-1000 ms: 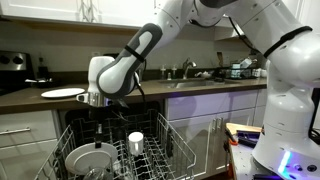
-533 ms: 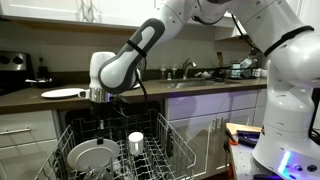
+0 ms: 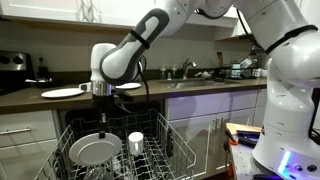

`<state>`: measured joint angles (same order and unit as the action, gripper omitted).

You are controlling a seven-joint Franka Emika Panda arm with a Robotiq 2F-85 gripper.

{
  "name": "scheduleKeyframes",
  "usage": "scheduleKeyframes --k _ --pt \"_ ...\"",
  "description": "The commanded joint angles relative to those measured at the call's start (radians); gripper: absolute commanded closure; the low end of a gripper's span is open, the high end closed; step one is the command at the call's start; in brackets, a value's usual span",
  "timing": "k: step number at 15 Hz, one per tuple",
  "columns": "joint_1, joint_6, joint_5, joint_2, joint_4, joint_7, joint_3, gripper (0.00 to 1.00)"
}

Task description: Pick up the white plate and move it from the left side of the dishwasher to the right side

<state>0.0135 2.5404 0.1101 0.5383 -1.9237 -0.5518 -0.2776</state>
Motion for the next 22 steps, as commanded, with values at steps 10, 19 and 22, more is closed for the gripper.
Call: scheduleKeyframes --k 10,19,22 --pt "0.009 -0.087 -0.116 -0.188 -0.123 -0.053 -0.014 0.98" --pt "-0.03 -0.134 -0.151 -0.297 -0.203 -0.025 -0.002 0.98" --pt "-0.047 -0.137 -0.162 -0.333 -0.244 -0.018 -0.003 0.98"
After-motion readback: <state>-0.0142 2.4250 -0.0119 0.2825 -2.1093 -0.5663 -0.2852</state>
